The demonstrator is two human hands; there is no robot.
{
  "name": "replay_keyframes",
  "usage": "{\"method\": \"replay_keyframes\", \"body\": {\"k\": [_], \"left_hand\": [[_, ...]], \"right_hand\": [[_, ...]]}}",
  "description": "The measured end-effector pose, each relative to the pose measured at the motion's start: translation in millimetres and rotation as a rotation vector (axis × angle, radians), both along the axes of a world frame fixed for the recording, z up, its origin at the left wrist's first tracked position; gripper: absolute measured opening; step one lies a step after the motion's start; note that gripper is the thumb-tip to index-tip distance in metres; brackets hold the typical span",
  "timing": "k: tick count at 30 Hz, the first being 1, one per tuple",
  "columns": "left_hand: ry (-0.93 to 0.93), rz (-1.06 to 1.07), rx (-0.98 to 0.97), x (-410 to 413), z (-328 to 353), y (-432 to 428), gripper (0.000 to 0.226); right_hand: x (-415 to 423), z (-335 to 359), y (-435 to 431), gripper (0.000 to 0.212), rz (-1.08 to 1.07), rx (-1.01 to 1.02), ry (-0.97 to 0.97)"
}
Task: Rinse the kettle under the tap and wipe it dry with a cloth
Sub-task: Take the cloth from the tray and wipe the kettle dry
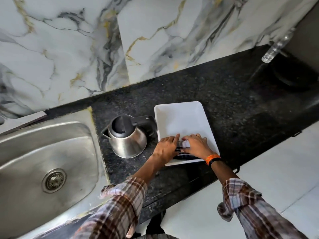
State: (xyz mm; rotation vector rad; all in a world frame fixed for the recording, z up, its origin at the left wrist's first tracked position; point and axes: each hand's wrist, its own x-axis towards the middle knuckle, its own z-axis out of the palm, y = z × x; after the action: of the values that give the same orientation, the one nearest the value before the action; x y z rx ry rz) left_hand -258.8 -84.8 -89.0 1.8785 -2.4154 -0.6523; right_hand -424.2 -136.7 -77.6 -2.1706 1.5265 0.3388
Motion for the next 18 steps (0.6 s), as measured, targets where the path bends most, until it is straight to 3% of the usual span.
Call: {"method": "replay_keyframes", "body": {"k": [4,8,11,15,18], "left_hand": [[0.140,0.083,-0.021,3.6,5.7,5.9,0.076],[0.319,0.245,-0.392,19.5,22.2,47.7,0.067],[0.435,0.396,-0.512,27.5,36.1,94.8,0.067],[0.670,0.728,-0.486,43.7,43.4,139.5,0.067],[0.726,0.990,-0.599,57.9,47.1,153.4,0.061]], "right_hand": [[2.3,10.9,-5.0,0.035,-0.024,0.053,-0.195],[17.4,39.9,-0.1,0.025,-0.062,0.103,-0.331],[41.5,70.4,13.6,0.016,0.079,0.199,-0.422],[90.4,100.6,39.3,0.011,0.356,0.265,-0.478],[126.1,110.7,49.5,0.018,0.426,0.285,-0.559]]}}
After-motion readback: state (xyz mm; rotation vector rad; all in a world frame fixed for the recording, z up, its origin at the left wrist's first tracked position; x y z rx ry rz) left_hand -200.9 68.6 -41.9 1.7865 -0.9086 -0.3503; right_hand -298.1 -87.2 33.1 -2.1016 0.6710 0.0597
